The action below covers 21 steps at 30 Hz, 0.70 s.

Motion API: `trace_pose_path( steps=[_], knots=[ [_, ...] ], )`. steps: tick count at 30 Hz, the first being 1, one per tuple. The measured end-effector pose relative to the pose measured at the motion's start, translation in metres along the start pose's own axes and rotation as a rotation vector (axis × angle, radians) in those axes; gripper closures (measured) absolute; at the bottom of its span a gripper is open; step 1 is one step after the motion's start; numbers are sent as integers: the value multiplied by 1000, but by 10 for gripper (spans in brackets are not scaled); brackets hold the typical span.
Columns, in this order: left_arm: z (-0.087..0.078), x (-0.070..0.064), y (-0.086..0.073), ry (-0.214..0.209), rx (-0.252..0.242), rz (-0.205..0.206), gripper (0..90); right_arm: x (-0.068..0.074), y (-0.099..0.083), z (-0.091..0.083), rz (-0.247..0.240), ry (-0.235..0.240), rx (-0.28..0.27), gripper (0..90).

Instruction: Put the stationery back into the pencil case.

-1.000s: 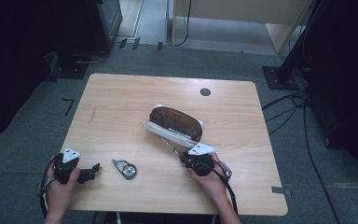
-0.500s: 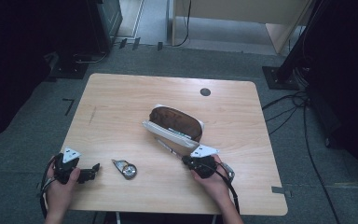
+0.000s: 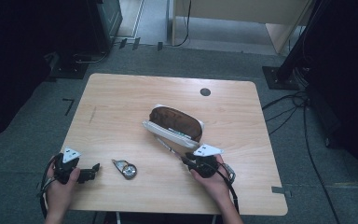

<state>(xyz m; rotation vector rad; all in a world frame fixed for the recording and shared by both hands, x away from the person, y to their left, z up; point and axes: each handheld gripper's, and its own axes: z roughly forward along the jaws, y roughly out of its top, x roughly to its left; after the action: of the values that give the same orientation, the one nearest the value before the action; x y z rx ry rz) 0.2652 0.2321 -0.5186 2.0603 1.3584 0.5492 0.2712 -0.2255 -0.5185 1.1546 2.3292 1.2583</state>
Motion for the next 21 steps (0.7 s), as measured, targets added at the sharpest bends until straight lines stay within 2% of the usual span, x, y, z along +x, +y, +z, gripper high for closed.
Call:
trace_pose_path(
  steps=[4,8,12,15,19,21],
  knots=[
    [0,0,0,1,0,0,0,8,5,9,-32,-1,10,670],
    [0,0,0,0,0,0,0,11,6,16,-27,-11,29,675],
    [0,0,0,0,-1,0,0,9,9,19,-9,-35,18,676],
    [0,0,0,-1,0,1,0,8,11,21,-26,-46,39,675],
    [0,0,0,-1,0,1,0,11,13,25,-54,-40,43,745],
    [0,0,0,-1,0,1,0,12,13,26,-68,-30,42,750]
  ],
)
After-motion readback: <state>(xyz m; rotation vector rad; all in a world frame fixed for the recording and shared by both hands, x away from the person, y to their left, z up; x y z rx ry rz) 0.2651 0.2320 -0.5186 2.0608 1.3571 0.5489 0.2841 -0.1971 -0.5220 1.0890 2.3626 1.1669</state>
